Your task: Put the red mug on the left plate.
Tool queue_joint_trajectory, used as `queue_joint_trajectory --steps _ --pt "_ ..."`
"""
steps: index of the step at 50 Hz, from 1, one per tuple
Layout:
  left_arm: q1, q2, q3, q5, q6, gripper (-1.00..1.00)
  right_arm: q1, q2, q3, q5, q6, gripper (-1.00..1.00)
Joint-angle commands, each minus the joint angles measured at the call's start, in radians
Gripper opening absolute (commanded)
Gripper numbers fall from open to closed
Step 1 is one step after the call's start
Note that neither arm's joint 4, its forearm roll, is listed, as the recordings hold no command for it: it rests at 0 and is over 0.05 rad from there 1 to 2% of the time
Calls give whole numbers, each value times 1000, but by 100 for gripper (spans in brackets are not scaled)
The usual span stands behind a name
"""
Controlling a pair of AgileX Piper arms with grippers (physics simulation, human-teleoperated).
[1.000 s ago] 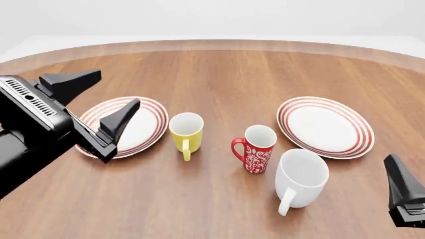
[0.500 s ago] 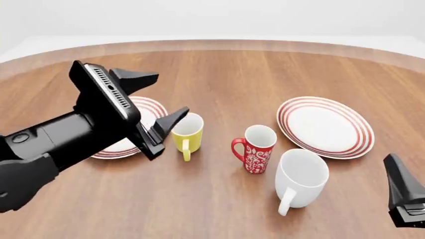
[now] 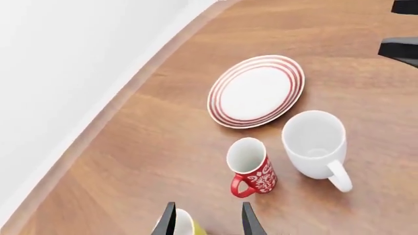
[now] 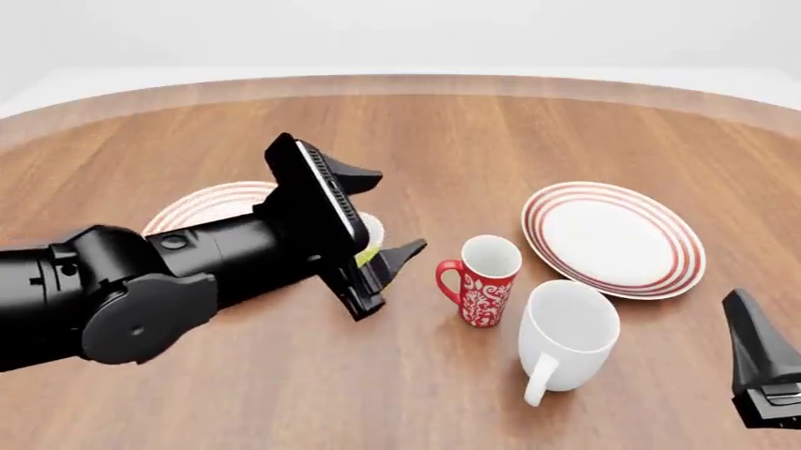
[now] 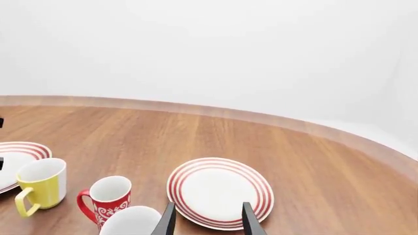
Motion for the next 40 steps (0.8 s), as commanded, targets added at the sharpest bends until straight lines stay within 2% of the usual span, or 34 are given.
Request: queue_joint_trajectory --steps 1,6,9,20,40 --pt "-46 84 -37 32 24 100 0 0 0 1 1 100" --pt "-44 133 -60 36 20 100 1 0 0 1 2 100" --pt "-58 171 -53 29 41 100 1 0 0 2 2 100" --pt "-76 217 -87 57 42 100 3 0 0 1 2 100" --pt "-33 346 -156 42 56 100 7 0 0 -5 0 100"
